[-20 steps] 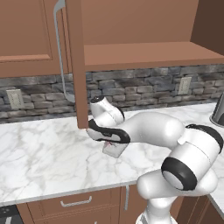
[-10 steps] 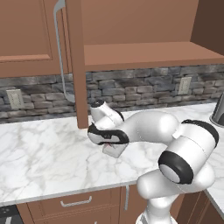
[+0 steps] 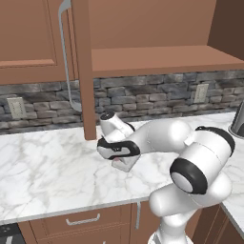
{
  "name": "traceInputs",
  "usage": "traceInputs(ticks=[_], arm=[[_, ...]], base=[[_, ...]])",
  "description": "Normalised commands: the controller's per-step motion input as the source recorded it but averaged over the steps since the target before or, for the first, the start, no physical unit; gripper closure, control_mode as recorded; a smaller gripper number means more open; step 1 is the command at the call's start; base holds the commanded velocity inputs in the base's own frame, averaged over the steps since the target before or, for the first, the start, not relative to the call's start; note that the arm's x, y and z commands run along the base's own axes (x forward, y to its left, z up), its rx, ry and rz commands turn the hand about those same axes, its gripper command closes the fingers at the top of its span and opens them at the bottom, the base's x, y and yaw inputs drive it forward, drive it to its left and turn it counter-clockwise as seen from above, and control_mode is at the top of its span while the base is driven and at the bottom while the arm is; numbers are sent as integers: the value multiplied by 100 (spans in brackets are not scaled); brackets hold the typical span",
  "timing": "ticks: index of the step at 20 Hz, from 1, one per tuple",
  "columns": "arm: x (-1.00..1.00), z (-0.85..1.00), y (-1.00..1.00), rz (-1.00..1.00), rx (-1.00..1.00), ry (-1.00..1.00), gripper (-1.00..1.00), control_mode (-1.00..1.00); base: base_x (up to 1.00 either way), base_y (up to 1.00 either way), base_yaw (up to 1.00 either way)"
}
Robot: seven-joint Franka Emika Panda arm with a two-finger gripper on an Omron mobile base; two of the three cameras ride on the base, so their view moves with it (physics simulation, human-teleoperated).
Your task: Retrieve the tupperware from the cabinet, then place the raw meat into the tupperware to avoid contamination.
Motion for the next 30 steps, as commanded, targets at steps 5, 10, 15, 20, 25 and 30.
traceInputs(ticks=[5,10,15,20,25,30], arm=[[1,-15,-17,-4,2,1,100,-100],[5,-26,-20,-6,2,7,100,-100],[7,-20,0,0,0,1,100,-100],[9,-13,6,0,0,0,100,-100],[6,-13,9,0,0,0,-100,-100],[1,-3,2,0,0,0,-100,-100]], base=[[0,0,0],[0,0,0],[0,0,0],[0,0,0],[0,0,0],[0,0,0]])
